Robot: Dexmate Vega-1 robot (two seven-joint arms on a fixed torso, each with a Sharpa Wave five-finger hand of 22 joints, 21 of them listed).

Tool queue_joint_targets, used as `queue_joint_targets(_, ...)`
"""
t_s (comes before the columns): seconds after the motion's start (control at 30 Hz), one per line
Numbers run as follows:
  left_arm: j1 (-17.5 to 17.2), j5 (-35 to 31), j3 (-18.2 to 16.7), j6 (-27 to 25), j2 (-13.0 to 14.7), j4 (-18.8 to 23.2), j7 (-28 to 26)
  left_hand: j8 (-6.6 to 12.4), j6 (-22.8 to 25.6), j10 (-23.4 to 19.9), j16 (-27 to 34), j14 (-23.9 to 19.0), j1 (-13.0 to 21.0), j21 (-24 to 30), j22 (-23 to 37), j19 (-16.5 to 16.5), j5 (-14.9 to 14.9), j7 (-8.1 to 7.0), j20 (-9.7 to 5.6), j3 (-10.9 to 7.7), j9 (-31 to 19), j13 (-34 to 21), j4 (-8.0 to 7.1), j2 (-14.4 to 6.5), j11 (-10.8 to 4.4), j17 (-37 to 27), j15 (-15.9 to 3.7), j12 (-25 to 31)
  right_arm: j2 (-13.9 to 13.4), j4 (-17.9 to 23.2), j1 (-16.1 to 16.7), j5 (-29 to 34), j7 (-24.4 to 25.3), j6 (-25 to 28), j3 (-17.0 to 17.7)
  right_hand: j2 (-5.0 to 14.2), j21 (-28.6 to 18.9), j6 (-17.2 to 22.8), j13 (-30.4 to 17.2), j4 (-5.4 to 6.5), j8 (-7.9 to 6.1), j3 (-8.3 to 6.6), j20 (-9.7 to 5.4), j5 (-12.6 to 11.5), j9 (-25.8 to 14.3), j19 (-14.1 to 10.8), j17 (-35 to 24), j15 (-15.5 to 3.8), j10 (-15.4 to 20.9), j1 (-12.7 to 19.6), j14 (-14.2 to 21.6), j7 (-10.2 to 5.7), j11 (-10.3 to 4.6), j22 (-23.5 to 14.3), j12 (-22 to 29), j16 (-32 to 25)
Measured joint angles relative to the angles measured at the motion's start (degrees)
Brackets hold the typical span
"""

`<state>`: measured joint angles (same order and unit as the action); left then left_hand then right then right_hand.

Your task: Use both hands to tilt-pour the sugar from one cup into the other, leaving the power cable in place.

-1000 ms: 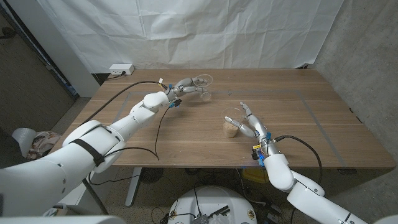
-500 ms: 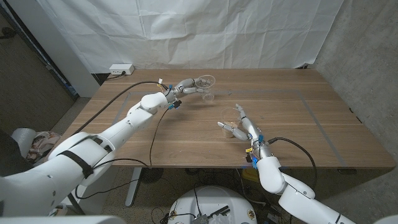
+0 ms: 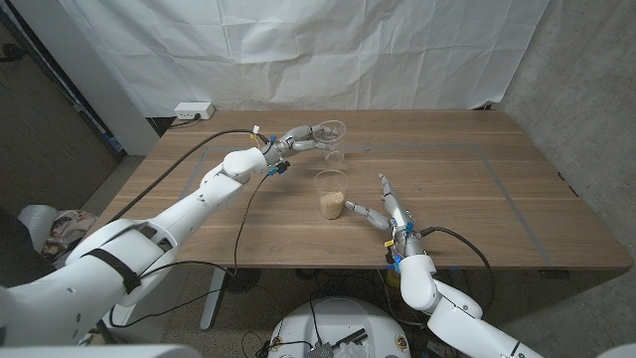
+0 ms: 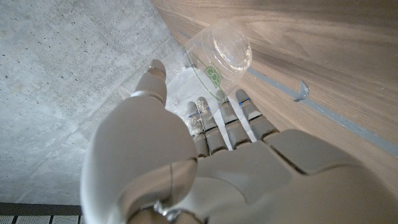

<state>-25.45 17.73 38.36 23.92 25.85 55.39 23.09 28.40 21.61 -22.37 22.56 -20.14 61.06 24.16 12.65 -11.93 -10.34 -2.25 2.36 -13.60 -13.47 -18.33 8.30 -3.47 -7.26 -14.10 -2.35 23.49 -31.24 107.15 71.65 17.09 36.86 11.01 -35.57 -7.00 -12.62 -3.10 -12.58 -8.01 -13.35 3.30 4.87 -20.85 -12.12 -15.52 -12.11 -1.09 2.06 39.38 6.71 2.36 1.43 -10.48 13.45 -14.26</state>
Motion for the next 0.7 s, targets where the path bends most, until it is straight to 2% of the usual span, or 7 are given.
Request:
queue_joint_targets(0.1, -0.1, 0.0, -0.1, -0.3, 0.1, 0.3, -0.1, 0.0, 0.0, 0.0, 0.0, 0.0, -0.1, 0.0, 0.0, 0.0, 0.0, 0.0, 0.0, 0.0, 0.0, -0.2, 0.0, -0.1, 0.0, 0.0, 0.0, 0.0, 0.9, -0.5, -0.1, 1.0, 2.2, 0.2, -0.3, 0.82, -1.0, 4.2, -0.6, 0.6, -1.49, 0.93, -0.16, -0.4, -0.2, -3.3, -0.6, -0.97, 4.2, 0.8, 4.3, -0.78, -0.33, -0.1, 1.6, -1.7)
queue_joint_targets(0.17, -0.1, -0.1, -0.1, -0.4, 0.2, 0.3, -0.2, -0.01, 0.0, 0.0, 0.0, 0.0, -0.1, 0.0, 0.0, 0.0, 0.0, 0.0, 0.0, 0.0, 0.0, -0.2, 0.0, -0.1, 0.0, 0.0, 0.0, 0.0, 1.1, -0.6, -0.2, 1.5, 3.3, 0.3, -0.5, 1.02, -1.4, 6.5, -0.9, 0.75, -2.29, 1.38, -0.78, -0.6, -0.3, -4.7, -1.0, -1.16, 6.4, 1.2, 6.6, -1.47, -0.94, -0.1, 2.5, -2.6)
queue_joint_targets(0.23, -0.1, -0.2, -0.1, -0.4, 0.1, 0.2, -0.2, -0.01, 0.0, 0.0, 0.0, 0.0, -0.1, 0.0, 0.0, 0.2, 0.0, 0.0, -0.22, 0.0, 0.0, -0.2, 0.0, -0.1, 0.01, 0.0, 0.0, 0.0, 1.0, -0.6, -0.3, 2.0, 4.1, 0.4, -0.7, 0.94, -1.4, 6.8, -1.1, 0.84, -2.23, 1.81, -1.08, -0.7, -0.3, -5.4, -1.2, -1.16, 6.7, 1.7, 7.1, -1.64, -1.18, -0.1, 2.5, -2.7)
queue_joint_targets(0.33, -0.1, -0.2, -0.1, -0.4, 0.1, 0.2, -0.3, -0.02, 0.0, 0.0, 0.0, 0.0, -0.1, 0.2, 0.0, 0.3, 0.0, 0.0, -0.31, 0.0, 0.0, -0.2, 0.0, -0.1, 0.02, 0.0, 0.0, 0.0, 0.4, 0.0, -0.5, 2.0, 4.1, 0.4, -0.9, 0.71, -1.4, 4.7, -1.2, 0.99, -0.92, 3.05, -1.23, -0.7, -0.3, -5.5, -1.5, -1.17, 4.3, 1.9, 5.4, -1.38, -1.26, -0.3, 1.4, -2.0)
queue_joint_targets(0.4, 0.0, -0.2, -0.1, -0.2, -0.3, -1.0, -0.3, -0.03, 0.0, 0.0, 0.0, 0.0, -0.1, 0.2, 0.0, 0.3, 0.0, 0.0, -0.31, 0.0, 0.0, -0.4, 0.0, -0.1, 0.02, 0.0, 0.0, 0.0, -0.3, 0.6, -0.5, 2.9, 3.6, 1.5, -1.1, 0.71, -1.4, 4.2, -1.2, 1.13, -0.8, 3.34, -2.06, -0.8, -0.3, -5.3, -1.6, -1.14, 3.6, 1.9, 4.4, -1.45, -1.11, -0.3, 1.1, -1.6)
queue_joint_targets(0.5, 0.1, -0.2, -0.1, 0.0, -0.3, -1.2, -0.3, -0.04, 0.0, 0.0, 0.0, 0.0, -0.1, 0.2, 0.0, 0.3, 0.0, 0.0, -0.3, 0.0, 0.2, -0.4, 0.0, -0.1, 0.02, 0.0, 0.0, 0.0, -0.9, 1.4, -0.3, 2.9, 3.1, 2.1, -1.2, 0.71, -0.8, 3.4, -1.2, 1.31, -0.12, 3.84, -2.29, -1.0, -0.3, -4.7, -1.6, -1.12, 2.3, 1.9, 3.0, -1.01, -0.95, -0.3, 0.2, -0.9)
queue_joint_targets(0.7, 0.2, -0.1, -0.4, 0.5, -0.4, -1.5, 0.0, -0.06, 0.0, 0.0, 0.0, 0.0, -0.1, 0.2, 0.0, 0.3, 0.0, 0.0, -0.3, 0.16, 0.2, -0.4, 0.17, -0.1, 0.02, 0.0, 0.0, 0.0, -1.6, 3.1, 0.5, 1.2, -0.2, 4.4, -1.9, 0.69, 0.6, 0.9, -1.2, 2.07, 1.03, 5.23, 0.48, -1.0, -0.3, -1.4, -1.5, -0.59, -0.7, 1.9, -0.5, -0.43, -0.49, -0.2, -1.1, 0.7)
